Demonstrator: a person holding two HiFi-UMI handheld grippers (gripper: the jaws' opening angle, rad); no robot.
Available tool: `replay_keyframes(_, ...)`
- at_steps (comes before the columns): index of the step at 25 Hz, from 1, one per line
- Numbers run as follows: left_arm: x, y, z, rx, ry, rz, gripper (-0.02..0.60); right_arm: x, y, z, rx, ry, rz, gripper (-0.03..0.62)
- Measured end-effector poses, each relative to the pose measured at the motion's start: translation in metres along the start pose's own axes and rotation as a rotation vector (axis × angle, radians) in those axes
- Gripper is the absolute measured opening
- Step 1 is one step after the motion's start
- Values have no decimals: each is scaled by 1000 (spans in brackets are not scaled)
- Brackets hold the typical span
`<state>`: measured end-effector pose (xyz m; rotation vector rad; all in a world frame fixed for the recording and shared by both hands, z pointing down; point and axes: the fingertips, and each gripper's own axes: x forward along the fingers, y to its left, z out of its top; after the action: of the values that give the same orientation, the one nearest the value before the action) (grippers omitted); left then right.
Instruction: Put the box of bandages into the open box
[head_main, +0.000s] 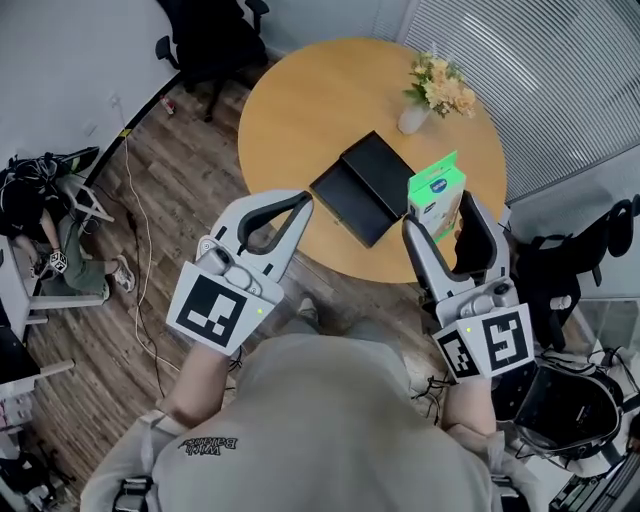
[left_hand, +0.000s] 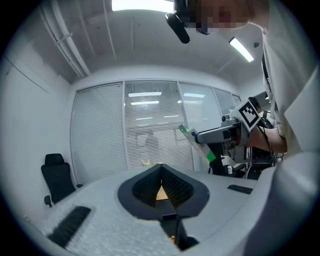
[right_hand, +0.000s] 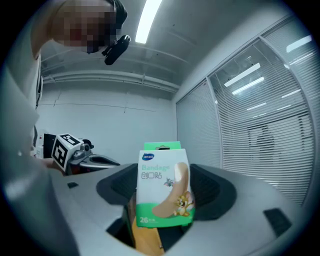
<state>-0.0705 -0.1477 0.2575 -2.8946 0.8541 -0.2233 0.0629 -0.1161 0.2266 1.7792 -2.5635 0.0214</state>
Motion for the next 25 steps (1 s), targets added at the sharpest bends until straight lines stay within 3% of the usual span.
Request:
replay_keyframes(5, 9, 8, -4, -9, 11, 2, 21, 12, -8, -3, -4, 10, 11, 307)
replay_keyframes(10, 22, 22, -3, -1, 23, 32, 22, 34, -12, -9, 25, 34, 92, 307)
replay_keyframes(25, 70, 4, -16, -22, 95, 83, 22, 54, -62, -37, 4, 113, 171, 307)
